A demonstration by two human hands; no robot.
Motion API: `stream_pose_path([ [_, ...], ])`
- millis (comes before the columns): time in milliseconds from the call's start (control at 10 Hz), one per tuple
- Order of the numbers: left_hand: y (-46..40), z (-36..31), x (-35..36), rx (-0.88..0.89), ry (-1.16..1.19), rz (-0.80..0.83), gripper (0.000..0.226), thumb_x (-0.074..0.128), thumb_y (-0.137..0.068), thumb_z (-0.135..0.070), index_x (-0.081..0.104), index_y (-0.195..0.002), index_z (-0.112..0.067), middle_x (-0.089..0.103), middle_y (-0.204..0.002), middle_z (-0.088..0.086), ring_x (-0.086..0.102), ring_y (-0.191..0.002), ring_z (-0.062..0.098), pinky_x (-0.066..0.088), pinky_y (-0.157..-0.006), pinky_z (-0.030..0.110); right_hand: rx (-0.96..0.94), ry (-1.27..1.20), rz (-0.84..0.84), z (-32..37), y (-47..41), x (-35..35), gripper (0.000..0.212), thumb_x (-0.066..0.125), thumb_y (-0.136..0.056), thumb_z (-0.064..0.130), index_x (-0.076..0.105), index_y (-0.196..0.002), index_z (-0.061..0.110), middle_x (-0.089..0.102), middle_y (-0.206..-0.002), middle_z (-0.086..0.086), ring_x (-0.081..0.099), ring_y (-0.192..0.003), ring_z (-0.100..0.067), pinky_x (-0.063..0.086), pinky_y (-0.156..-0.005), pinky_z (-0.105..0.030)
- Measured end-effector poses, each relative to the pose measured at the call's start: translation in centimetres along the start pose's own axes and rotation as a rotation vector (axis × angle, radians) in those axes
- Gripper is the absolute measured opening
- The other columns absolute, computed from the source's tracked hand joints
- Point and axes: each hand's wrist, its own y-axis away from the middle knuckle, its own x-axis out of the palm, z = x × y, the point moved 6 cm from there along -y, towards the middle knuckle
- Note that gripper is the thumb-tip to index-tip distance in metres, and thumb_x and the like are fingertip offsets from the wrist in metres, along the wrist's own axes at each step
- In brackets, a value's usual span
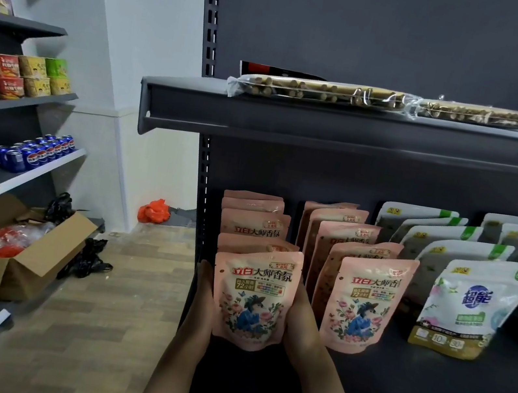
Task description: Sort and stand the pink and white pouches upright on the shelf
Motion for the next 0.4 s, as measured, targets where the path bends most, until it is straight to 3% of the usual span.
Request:
stream_pose_path([
  [100, -0.3, -0.1, -0.6, 0.061, -0.070, 0.048, 0.078, 0.016, -0.079, -0.070, 0.058, -0.124, -0.021, 0.067, -0.118, 0.008, 0.067, -0.099, 0.022, 0.054, -0.075, 0.035, -0.047, 0.045, -0.005, 0.2, -0.3, -0.7, 0.050, 0.024, -0.098, 0.051, 0.067, -0.089, 0.025, 0.073, -0.078, 0.000, 0.063, -0.086, -0.020, 0.047, -0.082, -0.038],
  [200, 1.0, -1.8, -0.2, 0.126, -0.077, 0.021, 0.064, 0.006, -0.091, -0.058, 0.059, -0.112, -0.028, 0.073, -0.104, -0.001, 0.069, -0.093, 0.016, 0.055, -0.073, 0.030, -0.170, 0.131, -0.030, 1.0, -0.3, -1.4, 0.052, 0.028, -0.095, 0.059, 0.066, -0.110, 0.026, 0.073, -0.104, 0.001, 0.062, -0.105, -0.020, 0.044, -0.100, -0.044],
  [300, 1.4, -4.3, -1.4, 0.192, -0.130, -0.046, 0.063, 0.002, -0.095, -0.054, 0.032, -0.143, -0.025, 0.042, -0.146, 0.002, 0.039, -0.135, 0.023, 0.031, -0.108, 0.040, -0.359, 0.079, 0.013, 2.8, 0.1, -1.4, 0.062, 0.033, -0.089, 0.066, 0.043, -0.139, 0.032, 0.050, -0.142, 0.006, 0.045, -0.131, -0.011, 0.031, -0.113, -0.040],
  [400, 1.7, -8.6, -2.9, 0.308, -0.199, -0.138, 0.059, 0.013, -0.098, -0.052, 0.022, -0.147, -0.021, 0.025, -0.155, 0.001, 0.021, -0.144, 0.020, 0.012, -0.116, 0.040, -0.472, 0.051, -0.013, 5.8, 1.9, -0.7, 0.049, 0.022, -0.099, 0.047, 0.036, -0.143, 0.030, 0.044, -0.145, 0.012, 0.041, -0.130, 0.000, 0.030, -0.107, -0.023],
])
